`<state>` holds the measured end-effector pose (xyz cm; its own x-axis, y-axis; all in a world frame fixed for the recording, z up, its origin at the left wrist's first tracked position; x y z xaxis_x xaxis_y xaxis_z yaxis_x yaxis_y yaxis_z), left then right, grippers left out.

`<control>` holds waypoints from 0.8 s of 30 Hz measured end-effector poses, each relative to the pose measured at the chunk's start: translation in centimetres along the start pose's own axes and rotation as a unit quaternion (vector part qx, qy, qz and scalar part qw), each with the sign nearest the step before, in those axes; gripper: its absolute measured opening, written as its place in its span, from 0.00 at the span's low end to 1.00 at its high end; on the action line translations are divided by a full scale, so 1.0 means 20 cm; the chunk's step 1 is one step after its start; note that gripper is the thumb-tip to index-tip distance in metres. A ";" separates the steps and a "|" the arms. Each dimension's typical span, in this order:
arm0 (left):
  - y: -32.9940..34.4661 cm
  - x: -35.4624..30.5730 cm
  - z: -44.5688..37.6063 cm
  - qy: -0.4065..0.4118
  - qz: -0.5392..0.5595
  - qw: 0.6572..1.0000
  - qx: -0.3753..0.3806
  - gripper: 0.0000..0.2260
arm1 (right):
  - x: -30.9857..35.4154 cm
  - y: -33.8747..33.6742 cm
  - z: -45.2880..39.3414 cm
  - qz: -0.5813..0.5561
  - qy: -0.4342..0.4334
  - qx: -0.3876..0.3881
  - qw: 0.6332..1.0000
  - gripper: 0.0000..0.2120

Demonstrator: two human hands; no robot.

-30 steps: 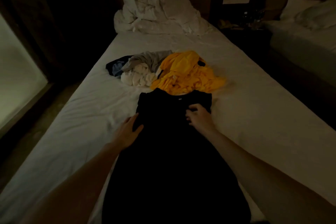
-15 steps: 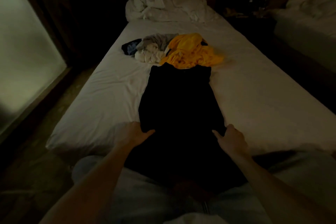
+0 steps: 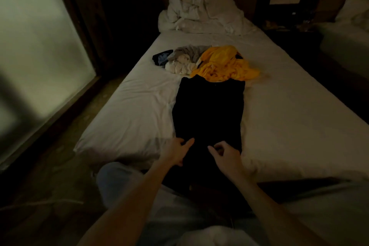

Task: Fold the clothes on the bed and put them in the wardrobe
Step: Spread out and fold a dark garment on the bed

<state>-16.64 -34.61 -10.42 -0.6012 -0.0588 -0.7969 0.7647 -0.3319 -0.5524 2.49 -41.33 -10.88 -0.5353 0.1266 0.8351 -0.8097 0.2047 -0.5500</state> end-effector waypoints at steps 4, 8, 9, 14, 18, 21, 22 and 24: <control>-0.03 0.21 0.02 -0.081 0.015 0.996 -0.016 0.07 | -0.12 0.04 0.06 -0.151 0.052 0.019 0.987 0.07; 0.06 0.36 0.08 -0.152 0.079 0.985 0.035 0.24 | -0.33 -0.01 0.16 -0.204 0.196 -0.055 0.958 0.07; 0.10 0.37 0.08 -0.153 0.091 0.983 0.041 0.36 | -0.38 -0.03 0.19 -0.161 0.218 -0.067 0.960 0.07; 0.13 0.37 0.08 -0.118 0.057 0.991 -0.025 0.35 | -0.45 0.04 0.28 -0.041 0.260 0.067 0.962 0.13; 0.10 0.42 0.04 -0.061 -0.028 0.997 0.039 0.36 | -0.35 0.09 0.24 -0.066 0.160 0.080 0.982 0.09; 0.06 0.38 -0.01 -0.028 -0.052 0.996 0.062 0.31 | -0.31 0.09 0.19 -0.068 0.127 0.065 0.988 0.15; 0.03 0.34 -0.02 -0.023 -0.031 0.998 0.040 0.26 | -0.32 0.08 0.16 -0.062 0.126 0.047 0.989 0.15; -0.08 0.29 -0.05 -0.038 0.080 0.995 -0.048 0.17 | -0.27 -0.01 0.13 -0.052 0.139 0.008 0.989 0.11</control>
<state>-21.15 -33.50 -14.26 -0.4823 -0.1766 -0.8580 0.8689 -0.2213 -0.4428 4.91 -44.53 -15.43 -0.3628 0.3685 0.8559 -0.8618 0.2167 -0.4586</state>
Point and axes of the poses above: each hand's wrist, its own z-axis away from the middle knuckle, its own y-axis out of the palm, x = y × z, the point moved 5 cm from there along -z, towards the middle knuckle, and after that the axes turned 2 degrees about y, right-handed, at the moved point
